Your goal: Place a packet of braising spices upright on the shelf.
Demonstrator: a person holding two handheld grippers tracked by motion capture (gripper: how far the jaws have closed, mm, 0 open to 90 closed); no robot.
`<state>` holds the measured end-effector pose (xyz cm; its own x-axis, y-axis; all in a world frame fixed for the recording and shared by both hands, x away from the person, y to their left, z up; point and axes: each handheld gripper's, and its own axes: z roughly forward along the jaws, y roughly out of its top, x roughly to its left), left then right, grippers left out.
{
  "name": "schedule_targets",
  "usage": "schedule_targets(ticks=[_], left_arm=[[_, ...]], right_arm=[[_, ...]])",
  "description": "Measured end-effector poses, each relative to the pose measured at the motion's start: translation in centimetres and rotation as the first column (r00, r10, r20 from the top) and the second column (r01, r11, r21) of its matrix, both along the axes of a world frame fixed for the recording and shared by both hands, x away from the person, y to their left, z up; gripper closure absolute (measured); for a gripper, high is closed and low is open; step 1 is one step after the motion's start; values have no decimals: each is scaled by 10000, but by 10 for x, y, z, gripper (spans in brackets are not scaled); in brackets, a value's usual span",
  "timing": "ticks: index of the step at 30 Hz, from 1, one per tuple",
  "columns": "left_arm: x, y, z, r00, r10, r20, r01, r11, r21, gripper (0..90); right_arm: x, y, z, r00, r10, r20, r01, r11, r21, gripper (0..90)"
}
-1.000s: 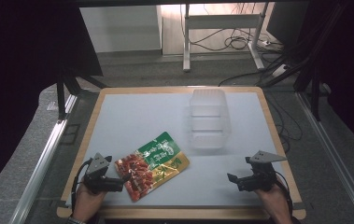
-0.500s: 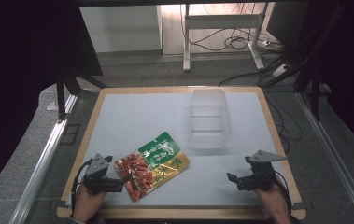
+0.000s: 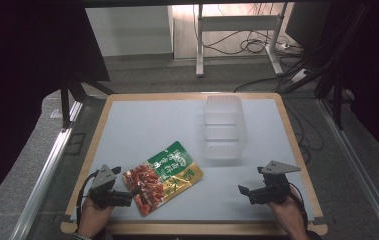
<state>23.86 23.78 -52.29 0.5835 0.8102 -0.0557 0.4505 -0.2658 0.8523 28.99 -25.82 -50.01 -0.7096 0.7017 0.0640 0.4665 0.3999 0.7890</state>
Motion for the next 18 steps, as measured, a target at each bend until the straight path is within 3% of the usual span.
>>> schedule_targets(ticks=[8, 12, 18], left_arm=[[0, 2, 1, 9998, 177, 15, -177, 9998, -19, 0], [1, 0, 0, 9995, 126, -279, -126, 9999, -5, 0], [1, -1, -1, 9999, 20, -151, -18, 9999, 136, 0]], right_arm=[[1, 9, -1, 9997, 227, -16, -227, 9997, -1, 0], [2, 15, -1, 9990, 436, 19, -436, 9989, 182, 0], [5, 18, -1, 9987, 445, -237, -434, 9980, 454, 0]])
